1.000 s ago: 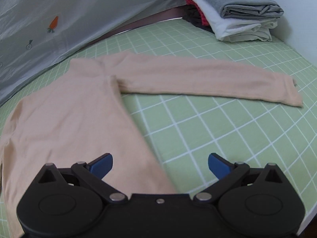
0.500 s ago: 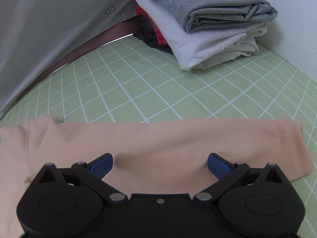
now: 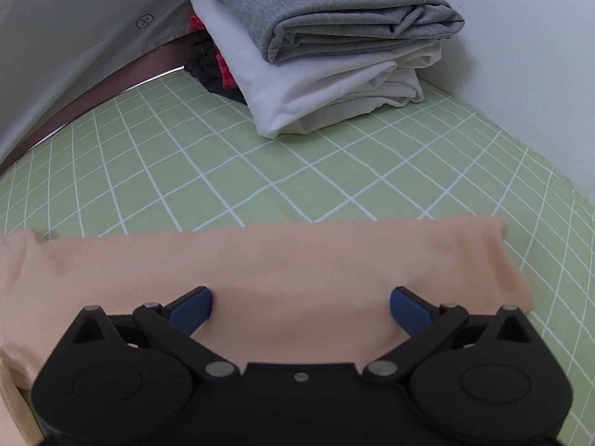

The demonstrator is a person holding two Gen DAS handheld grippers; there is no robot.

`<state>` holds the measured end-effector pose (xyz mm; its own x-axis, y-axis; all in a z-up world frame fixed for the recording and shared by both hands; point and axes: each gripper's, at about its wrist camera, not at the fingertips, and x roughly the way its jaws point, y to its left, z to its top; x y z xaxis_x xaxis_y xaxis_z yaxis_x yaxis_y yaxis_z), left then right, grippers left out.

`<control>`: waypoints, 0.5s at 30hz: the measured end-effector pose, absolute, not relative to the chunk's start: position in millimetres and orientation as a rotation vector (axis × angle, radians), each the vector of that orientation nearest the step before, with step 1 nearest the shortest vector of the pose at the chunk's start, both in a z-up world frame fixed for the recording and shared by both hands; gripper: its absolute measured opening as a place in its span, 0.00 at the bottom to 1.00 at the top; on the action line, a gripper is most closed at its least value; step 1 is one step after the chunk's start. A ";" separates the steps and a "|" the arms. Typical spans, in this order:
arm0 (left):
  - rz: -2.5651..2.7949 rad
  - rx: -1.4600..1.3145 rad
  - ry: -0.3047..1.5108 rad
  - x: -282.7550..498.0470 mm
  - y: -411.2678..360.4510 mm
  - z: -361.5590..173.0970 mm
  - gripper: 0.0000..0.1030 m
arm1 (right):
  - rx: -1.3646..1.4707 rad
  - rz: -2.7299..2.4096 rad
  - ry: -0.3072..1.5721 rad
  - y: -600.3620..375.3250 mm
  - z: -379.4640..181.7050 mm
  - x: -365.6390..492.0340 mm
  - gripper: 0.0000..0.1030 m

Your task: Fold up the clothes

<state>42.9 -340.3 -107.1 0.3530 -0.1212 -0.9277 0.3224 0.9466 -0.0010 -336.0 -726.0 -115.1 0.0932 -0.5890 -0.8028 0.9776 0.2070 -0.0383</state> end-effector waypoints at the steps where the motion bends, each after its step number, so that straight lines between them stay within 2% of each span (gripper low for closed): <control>1: -0.289 0.191 1.164 45.9 -341.5 -105.3 0.85 | 0.599 -1.246 0.806 -724.3 -113.8 -326.8 1.00; 12: -0.301 0.187 1.101 97.3 -376.6 -116.9 0.85 | 0.410 -0.826 0.820 -678.7 -114.7 -165.1 1.00; 15: -0.303 0.179 1.074 105.8 -381.7 -119.5 0.89 | 0.381 -0.810 0.827 -682.6 -122.2 -140.3 1.00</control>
<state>105.8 -381.7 -119.5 0.4408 -0.1561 -0.8839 0.3289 0.9444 -0.0027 -140.3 -682.6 -122.2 0.4088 -0.4850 -0.7731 0.7632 0.6462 -0.0018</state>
